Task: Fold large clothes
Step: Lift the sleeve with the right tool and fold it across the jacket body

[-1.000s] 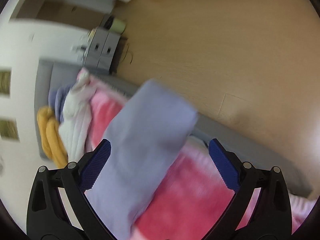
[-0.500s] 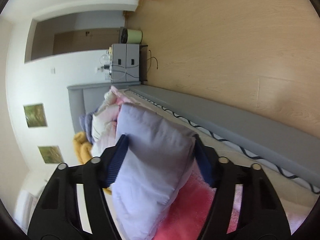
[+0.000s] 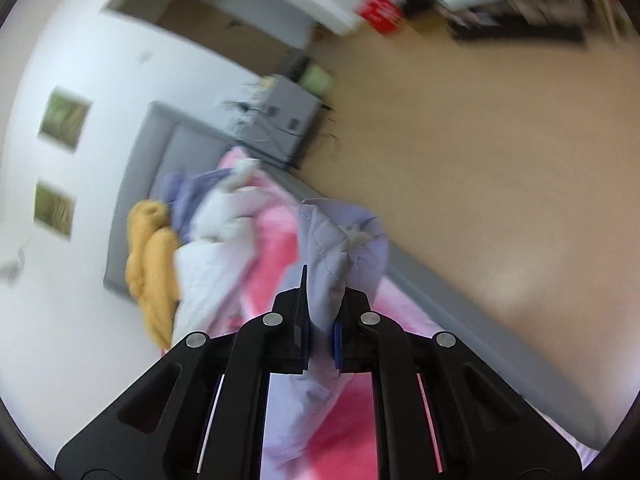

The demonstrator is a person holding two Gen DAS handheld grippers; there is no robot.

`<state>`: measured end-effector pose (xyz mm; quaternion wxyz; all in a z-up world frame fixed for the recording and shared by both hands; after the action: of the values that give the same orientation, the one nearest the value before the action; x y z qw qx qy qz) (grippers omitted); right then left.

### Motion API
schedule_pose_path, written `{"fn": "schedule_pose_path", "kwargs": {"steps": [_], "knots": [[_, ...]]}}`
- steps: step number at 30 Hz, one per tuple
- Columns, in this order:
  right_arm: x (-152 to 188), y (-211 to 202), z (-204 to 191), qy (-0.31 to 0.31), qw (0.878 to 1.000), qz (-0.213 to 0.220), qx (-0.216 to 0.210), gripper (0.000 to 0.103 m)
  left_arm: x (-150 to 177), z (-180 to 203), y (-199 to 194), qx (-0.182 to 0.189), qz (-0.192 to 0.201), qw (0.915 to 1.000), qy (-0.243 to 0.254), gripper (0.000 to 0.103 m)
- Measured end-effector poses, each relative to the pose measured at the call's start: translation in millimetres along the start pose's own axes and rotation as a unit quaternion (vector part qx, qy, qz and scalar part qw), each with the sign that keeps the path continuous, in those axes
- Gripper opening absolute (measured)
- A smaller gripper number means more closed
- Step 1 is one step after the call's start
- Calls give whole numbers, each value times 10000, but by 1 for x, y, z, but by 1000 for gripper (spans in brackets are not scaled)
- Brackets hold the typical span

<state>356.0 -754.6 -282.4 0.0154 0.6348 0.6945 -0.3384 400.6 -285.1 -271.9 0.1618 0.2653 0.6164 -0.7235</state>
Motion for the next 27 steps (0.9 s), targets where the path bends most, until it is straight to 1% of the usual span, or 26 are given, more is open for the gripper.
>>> {"fn": "schedule_pose_path", "kwargs": {"steps": [2,3,4,5,7,8,9,10,11,12,13,14,15,17,18,20,21,22,23,24,25,26,27], "knots": [[-1,-18,-53,-476,9985,46,-248,7,3,-13,4,-8,-45,9999,-135,98],[5,-30,-99,-999,9940,39,-440,7,4,-18,4,-4,-46,9998,-187,98],[11,-38,-123,-1271,9903,27,-557,7,6,-23,3,3,-22,9997,-228,98],[24,-46,-165,-1728,9821,-42,-755,7,6,-31,1,15,28,9995,-301,98],[47,-56,-221,-2245,9682,-116,-1102,7,8,-44,0,38,86,9992,-382,98],[68,-61,-258,-2540,9572,-217,-1368,7,9,-51,0,60,87,9991,-402,98],[82,-63,-279,-2688,9506,-285,-1523,7,10,-58,0,73,76,9992,-396,98],[101,-64,-305,-2865,9416,-413,-1723,7,10,-68,-1,72,80,9993,-345,98],[129,-66,-337,-3061,9294,-568,-1983,7,11,-79,-3,63,117,9995,-277,98],[146,-67,-355,-3158,9213,-660,-2169,7,11,-86,-5,53,150,9996,-229,98],[173,-68,-380,-3286,9097,-803,-2409,7,11,-100,-10,35,220,9996,-156,98],[191,-69,-397,-3358,9027,-869,-2546,7,13,-111,-13,21,264,9996,-119,98],[225,-67,-425,-3427,8901,-1070,-2807,7,15,-123,-15,14,288,9995,-109,98],[276,-62,-457,-3541,8734,-1343,-3062,7,22,-155,-20,36,245,9995,-177,98],[296,-57,-469,-3580,8681,-1450,-3119,7,26,-168,-22,110,222,9994,-232,98],[353,-40,-492,-3738,8571,-1740,-3087,7,34,-201,-31,353,229,9983,-406,98],[374,-33,-495,-3824,8525,-1831,-3058,7,39,-217,-39,434,307,9976,-446,98],[399,-27,-500,-3921,8477,-1949,-2994,7,43,-228,-45,409,365,9975,-441,98],[420,-16,-503,-4014,8463,-2051,-2838,7,48,-244,-53,242,418,9981,-390,98],[453,-3,-507,-4167,8424,-2154,-2653,7,53,-255,-58,38,405,9986,-338,98],[473,5,-508,-4306,8361,-2188,-2601,7,60,-272,-65,-200,347,9987,-325,98],[489,9,-509,-4406,8318,-2200,-2562,7,66,-288,-75,-235,335,9983,-417,98],[520,16,-512,-4619,8183,-2318,-2514,7,70,-297,-82,-210,337,9979,-504,98]]}}
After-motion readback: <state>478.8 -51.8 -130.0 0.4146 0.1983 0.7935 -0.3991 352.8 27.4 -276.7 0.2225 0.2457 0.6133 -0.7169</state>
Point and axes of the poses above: each gripper's, at about its wrist camera, not at the fingertips, and y roughly the way its jaws point, z to its right, x to its underside, the point moved 7 cm from there along y, roughly the way its jaws point, and after that the axes turned 6 degrees about z, right-handed, at the moved point
